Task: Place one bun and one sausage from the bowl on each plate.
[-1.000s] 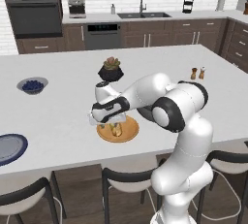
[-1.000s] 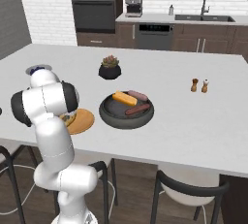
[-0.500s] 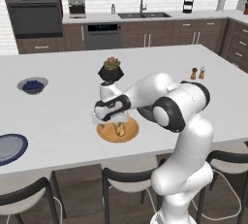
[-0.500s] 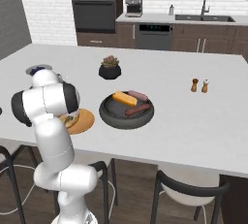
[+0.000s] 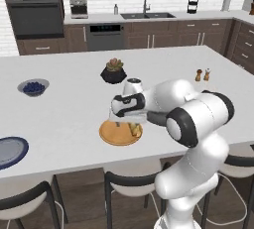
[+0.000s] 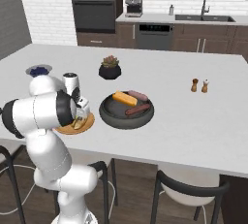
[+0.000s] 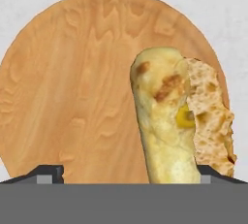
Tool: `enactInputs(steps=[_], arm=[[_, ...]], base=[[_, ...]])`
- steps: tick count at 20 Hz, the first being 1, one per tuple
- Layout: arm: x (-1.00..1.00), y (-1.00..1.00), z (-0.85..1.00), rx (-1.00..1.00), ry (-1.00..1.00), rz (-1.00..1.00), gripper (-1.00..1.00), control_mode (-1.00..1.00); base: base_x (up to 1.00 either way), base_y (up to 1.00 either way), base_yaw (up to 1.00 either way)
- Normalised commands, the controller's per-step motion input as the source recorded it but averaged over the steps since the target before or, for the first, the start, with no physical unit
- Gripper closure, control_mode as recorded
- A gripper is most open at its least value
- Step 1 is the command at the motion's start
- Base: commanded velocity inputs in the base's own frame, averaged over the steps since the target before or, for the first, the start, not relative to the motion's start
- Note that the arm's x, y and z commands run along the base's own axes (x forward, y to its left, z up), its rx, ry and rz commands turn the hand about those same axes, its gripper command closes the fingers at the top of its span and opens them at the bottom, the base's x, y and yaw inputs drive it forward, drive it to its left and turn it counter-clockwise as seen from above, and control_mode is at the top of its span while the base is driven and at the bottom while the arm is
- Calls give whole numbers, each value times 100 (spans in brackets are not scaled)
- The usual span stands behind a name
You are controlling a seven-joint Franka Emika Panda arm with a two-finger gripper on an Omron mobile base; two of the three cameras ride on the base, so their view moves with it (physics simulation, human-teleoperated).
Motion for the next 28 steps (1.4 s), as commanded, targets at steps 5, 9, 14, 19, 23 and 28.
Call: enactInputs(steps=[5,9,14,19,23,28], arm=[[-3,23,47,19,-21,2,-100,-100],[0,24,36,14,-44,9,-100,-100],[0,-1,-60,11,-30,3,-100,-100],[-16,-18,-90,11,-38,3,-100,-100],[-64,-33,-94,11,-32,0,-100,-100],[-54,-38,-68,12,-16,0,-100,-100]], base=[[0,0,0],[0,0,0],[0,0,0],[0,0,0],[0,0,0],[0,0,0]])
